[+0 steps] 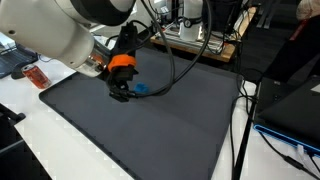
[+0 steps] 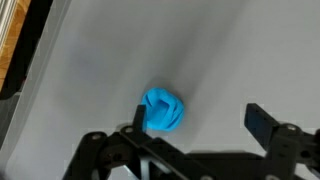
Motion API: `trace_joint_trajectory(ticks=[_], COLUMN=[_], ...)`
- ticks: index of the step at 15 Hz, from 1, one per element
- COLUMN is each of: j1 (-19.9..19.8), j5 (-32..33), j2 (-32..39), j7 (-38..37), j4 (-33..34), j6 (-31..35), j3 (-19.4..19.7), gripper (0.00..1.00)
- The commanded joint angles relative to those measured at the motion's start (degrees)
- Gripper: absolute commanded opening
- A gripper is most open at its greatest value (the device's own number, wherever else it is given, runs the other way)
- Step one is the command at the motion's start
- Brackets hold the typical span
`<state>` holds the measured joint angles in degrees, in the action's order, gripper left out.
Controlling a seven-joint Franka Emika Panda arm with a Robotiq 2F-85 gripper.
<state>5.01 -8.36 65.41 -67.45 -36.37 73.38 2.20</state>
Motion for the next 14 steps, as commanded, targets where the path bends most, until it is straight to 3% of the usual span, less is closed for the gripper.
trace_joint_trajectory(ticks=[1, 6, 14], j1=[-0.2, 0.2, -0.2], j5=[0.2, 0.0, -1.2], j2=[-5.5, -12.8, -23.5], j7=[1.9, 1.8, 1.2], j4=[-8.6, -21.3, -40.5], j6=[2.8, 8.2, 22.7], j3=[0.4, 0.9, 0.6], gripper=[1.00, 1.00, 1.00])
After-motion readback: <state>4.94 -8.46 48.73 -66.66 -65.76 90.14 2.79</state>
